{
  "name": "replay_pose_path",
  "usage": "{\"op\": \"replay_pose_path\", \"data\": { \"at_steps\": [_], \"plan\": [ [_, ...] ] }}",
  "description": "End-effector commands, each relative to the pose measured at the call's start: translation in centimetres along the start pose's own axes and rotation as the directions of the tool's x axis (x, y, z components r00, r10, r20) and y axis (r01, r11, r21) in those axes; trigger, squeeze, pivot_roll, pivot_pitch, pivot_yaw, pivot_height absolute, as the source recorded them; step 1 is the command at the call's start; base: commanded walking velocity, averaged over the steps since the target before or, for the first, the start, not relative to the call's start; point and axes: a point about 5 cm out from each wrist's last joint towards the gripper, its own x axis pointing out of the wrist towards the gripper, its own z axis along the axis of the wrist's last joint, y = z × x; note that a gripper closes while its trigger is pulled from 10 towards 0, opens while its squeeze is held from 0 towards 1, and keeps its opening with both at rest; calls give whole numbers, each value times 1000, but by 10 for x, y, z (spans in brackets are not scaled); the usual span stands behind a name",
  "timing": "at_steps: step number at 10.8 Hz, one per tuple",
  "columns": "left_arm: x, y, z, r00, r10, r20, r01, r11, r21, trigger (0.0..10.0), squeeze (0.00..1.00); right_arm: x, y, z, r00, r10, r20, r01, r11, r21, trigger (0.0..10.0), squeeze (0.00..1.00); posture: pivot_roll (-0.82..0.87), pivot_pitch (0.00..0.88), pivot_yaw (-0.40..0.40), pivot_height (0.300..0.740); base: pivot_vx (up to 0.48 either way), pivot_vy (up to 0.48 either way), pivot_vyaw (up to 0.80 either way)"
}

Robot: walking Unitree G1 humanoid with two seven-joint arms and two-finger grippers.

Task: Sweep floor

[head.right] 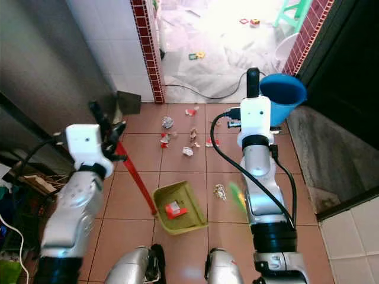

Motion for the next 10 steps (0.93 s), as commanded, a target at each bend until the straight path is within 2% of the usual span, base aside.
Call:
{"op": "replay_pose_path", "data": {
  "at_steps": [1,2,3,5,7,9,10],
  "plan": [
    [2,6,14,996,37,85,-40,999,32,10000,0,4,-3,13,997,-15,71,17,999,-28,10000,0,-43,138,63,740,0,0,0],
    [6,8,17,993,57,107,-63,997,49,10000,0,6,-4,20,993,-7,120,12,999,-47,10000,0,-49,138,70,740,0,0,0],
    [7,9,17,992,58,109,-63,997,43,10000,0,8,-4,22,992,8,130,-5,1000,-19,10000,0,-48,141,72,740,0,0,0],
    [17,1,21,992,18,128,-21,1000,18,10000,0,17,-8,30,983,14,182,-15,1000,7,10000,0,-41,109,78,740,0,0,0],
    [23,0,23,985,-15,170,14,1000,11,10000,0,22,-8,35,976,20,215,-34,998,60,10000,0,-56,86,67,740,0,0,0],
    [24,-4,11,991,-6,133,7,1000,-4,10000,0,21,-7,37,975,27,221,-43,997,66,10000,0,-73,90,62,740,0,0,0],
    [27,-12,-5,996,-27,86,26,1000,13,10000,0,22,-4,35,974,45,220,-58,997,54,10000,0,-101,105,67,740,0,0,0]
  ]
}}
